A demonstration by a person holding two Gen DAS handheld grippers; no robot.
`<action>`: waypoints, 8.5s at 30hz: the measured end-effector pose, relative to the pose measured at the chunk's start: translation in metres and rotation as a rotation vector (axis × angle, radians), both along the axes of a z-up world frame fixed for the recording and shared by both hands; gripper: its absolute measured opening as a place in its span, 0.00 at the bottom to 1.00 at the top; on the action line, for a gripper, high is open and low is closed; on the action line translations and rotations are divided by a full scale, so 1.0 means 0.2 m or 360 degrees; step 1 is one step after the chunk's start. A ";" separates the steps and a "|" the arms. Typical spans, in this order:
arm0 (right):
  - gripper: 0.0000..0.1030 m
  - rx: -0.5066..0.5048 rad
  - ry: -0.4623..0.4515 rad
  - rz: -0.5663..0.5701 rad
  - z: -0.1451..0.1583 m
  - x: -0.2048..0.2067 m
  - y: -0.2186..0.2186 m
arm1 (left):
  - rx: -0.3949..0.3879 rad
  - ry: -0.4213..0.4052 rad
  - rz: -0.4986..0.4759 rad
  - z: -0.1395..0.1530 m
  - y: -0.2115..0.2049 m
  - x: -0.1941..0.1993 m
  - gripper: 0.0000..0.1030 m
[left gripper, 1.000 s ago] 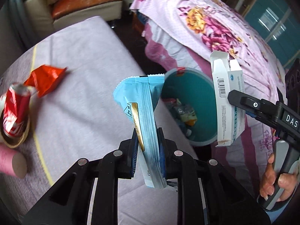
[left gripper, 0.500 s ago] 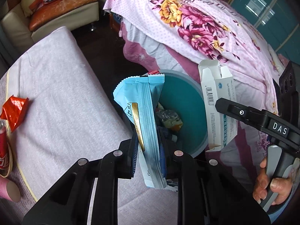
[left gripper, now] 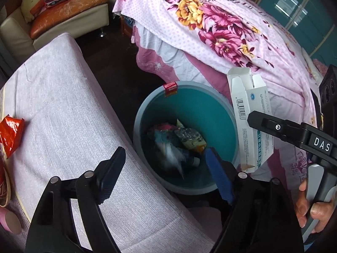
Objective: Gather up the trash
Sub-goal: 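Open the left tool dropping the teal wrapper while the right tool drops the box into the bin, then move both open tools back to the pink cup and cola can, then grasp the pink paper cup with the left tool while the right tool grasps the red Coca-Cola can, then lift and carry the cup and can in both tools toward the teal bin, then open the left tool dropping the pink cup while the right tool drops the can into the bin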
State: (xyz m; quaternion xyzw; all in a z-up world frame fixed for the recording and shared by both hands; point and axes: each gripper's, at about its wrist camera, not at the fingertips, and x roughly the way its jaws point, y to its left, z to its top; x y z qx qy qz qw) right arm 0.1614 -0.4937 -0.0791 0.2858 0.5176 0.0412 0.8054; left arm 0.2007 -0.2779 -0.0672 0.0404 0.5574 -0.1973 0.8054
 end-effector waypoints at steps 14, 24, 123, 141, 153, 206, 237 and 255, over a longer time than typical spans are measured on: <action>0.70 -0.0085 0.0059 0.0039 0.00 0.05 0.14 | -0.0039 0.0112 0.0104 -0.07 0.21 -0.04 0.86; 0.78 -0.0173 0.0109 0.0066 0.01 0.05 0.27 | -0.0097 0.0142 0.0185 -0.08 0.36 -0.08 0.86; 0.67 0.0053 0.0011 0.0751 0.02 0.48 2.26 | -0.0528 0.0022 0.1181 -0.10 2.19 -0.60 0.77; 0.47 -0.0052 -0.0194 0.0846 0.23 0.23 2.04 | -0.0351 -0.0079 0.1079 0.02 2.05 -0.72 0.61; 0.46 -0.0062 -0.0227 0.0767 0.26 0.02 1.69 | -0.0315 -0.0091 0.0896 0.11 1.78 -0.79 0.60; 0.45 -0.0083 -0.0354 0.0077 0.28 -0.13 0.46 | -0.0097 0.0026 0.0127 0.11 0.48 -0.27 0.57; 0.45 -0.0110 -0.0196 -0.0120 0.07 -0.10 0.09 | 0.0018 0.0139 0.0038 -0.08 0.13 -0.13 0.84; 0.59 -0.0167 -0.0084 -0.0100 0.04 -0.05 0.22 | -0.0056 0.0150 0.0137 -0.08 0.31 -0.15 0.86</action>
